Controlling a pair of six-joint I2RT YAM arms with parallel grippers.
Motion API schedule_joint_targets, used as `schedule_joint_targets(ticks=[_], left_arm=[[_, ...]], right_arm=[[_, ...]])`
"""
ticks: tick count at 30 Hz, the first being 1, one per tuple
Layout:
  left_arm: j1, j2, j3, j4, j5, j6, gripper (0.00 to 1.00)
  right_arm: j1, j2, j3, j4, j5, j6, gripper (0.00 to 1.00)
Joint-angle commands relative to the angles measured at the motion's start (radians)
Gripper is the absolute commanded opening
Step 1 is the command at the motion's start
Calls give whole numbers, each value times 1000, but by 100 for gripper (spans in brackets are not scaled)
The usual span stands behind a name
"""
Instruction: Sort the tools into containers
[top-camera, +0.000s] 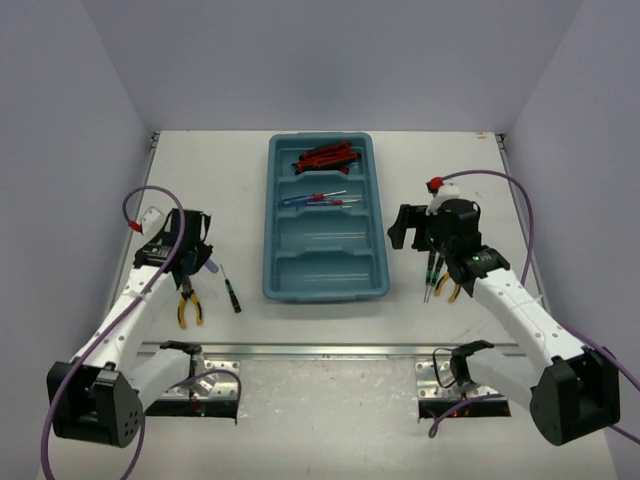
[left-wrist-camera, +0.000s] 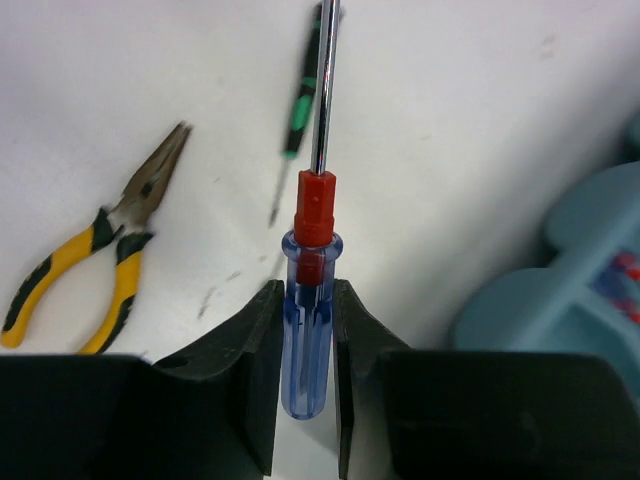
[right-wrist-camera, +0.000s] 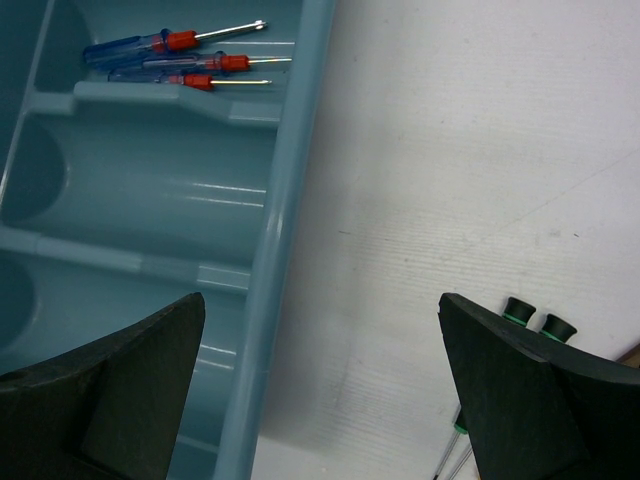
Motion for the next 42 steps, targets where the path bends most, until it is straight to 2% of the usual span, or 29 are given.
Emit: schedule_joint_targets(ticks=[1,3,5,10,13,14,18,21,24,28,31,33,39,42], left_arm=[[-8,-72,76,122,46,133,0],[-17,-64,72,329,226,199,2],[-44,-4,106,419,296,271,1],[-184,287,371,464,352,516,0],[-230,457,555,452,447,670,0],[-235,517,617,460,521,712,0],[-292,681,780,425,646,1051,0],[-318,744,816,454,624,1267,0],[-327,853,856,492,680,1455,0],[-329,975,915,467,650,1525,0],[-336,1049,946,468,601,1546,0],[-342,1093,971,458,592,1549,6],[-366,1093,978,440,552,1539,45],[-396,1056,982,428,515,1523,54]], right_arm=[[-2,8,10,41,5,9,99],[-2,4,1,43,4,13,99],[-2,-5,-5,43,5,14,99],[-2,-40,3,38,64,-2,99],[-2,-59,15,21,99,4,99],[-2,-64,16,10,110,7,99],[-3,-112,6,-35,155,7,99],[-3,-169,-11,-46,164,-1,99],[-3,-206,-4,-60,168,-13,99],[-3,-252,-12,-77,208,2,99],[-4,-281,-39,-54,178,5,99],[-3,-281,-43,-48,138,4,99],[-3,-240,-15,-59,140,3,99],[-3,-211,12,-77,129,8,99]])
